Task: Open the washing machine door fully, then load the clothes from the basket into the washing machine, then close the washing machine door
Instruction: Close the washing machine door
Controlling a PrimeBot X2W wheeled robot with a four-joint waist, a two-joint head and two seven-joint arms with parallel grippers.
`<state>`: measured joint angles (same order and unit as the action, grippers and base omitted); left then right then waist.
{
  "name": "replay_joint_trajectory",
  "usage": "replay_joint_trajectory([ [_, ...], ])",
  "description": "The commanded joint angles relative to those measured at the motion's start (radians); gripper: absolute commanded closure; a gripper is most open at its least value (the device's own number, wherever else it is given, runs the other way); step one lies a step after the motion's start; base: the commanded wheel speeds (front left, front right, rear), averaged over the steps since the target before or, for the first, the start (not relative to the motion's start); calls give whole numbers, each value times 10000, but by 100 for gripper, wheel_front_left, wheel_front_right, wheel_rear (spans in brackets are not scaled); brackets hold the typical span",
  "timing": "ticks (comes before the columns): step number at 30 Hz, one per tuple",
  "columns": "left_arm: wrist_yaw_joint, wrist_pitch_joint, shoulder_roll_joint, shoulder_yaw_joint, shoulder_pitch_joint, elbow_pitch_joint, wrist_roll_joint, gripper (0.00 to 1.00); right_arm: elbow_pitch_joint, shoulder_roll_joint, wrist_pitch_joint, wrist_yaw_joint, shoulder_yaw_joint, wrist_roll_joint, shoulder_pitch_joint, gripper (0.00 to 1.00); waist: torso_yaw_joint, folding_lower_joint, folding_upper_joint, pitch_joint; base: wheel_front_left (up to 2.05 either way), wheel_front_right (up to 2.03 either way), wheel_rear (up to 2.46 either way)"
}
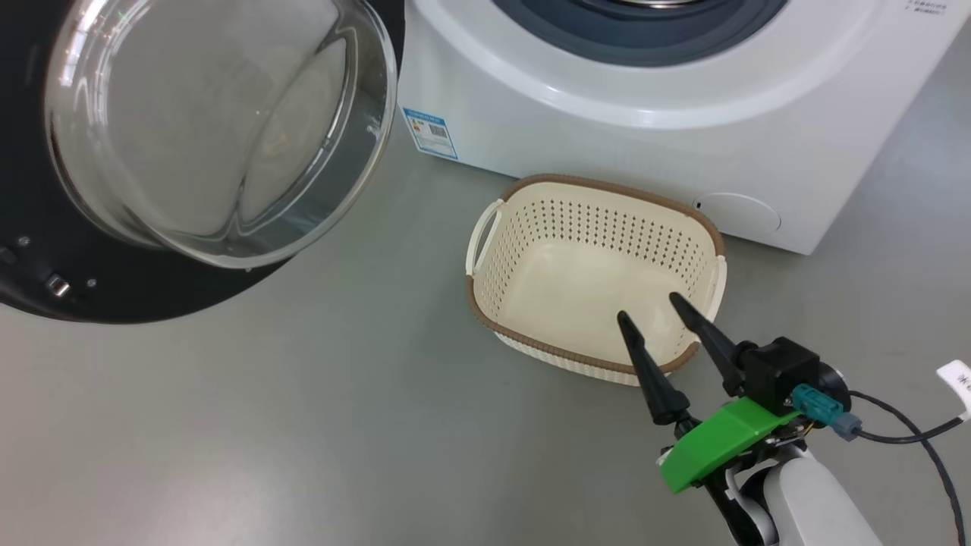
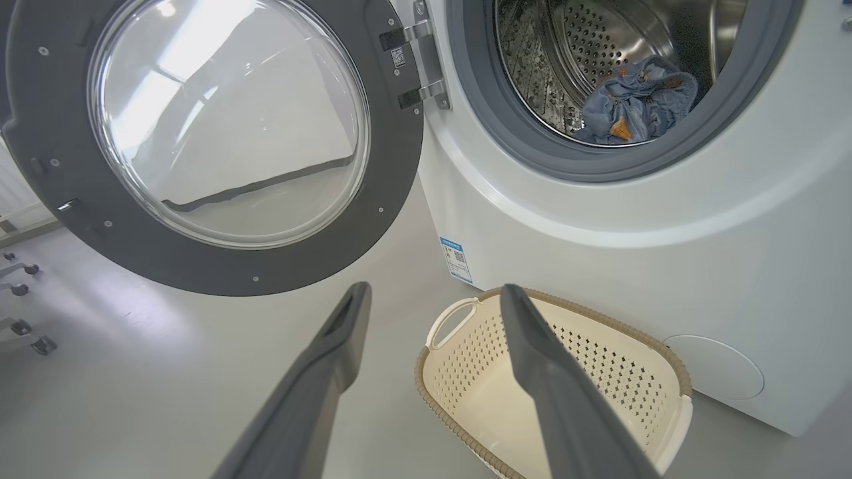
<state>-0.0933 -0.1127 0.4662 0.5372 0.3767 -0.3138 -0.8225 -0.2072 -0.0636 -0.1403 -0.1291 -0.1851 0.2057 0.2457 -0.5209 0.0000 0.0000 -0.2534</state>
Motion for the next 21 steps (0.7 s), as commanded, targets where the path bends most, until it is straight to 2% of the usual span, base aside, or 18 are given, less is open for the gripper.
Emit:
replay_joint_trajectory([
  [1,-53,244,865,422,704,-236,-392,100,400,134,89,-16,-190,-162,10,0,12,0,0,-238,0,0,0],
  [6,-162,936,1724,598,2311,-2578,-1351,100,831,134,349,-16,-159,-341,-18,0,282,0,0,-583,0,0,0],
  [13,-182,2007,2446,1265,4534,-5865,-2956,100,1118,134,536,-16,-204,-487,91,0,637,0,0,-904,0,0,0],
  [21,26,2934,3027,1474,5769,-8174,-3547,100,1230,134,563,-16,-234,-528,211,0,943,0,0,-1117,0,0,0],
])
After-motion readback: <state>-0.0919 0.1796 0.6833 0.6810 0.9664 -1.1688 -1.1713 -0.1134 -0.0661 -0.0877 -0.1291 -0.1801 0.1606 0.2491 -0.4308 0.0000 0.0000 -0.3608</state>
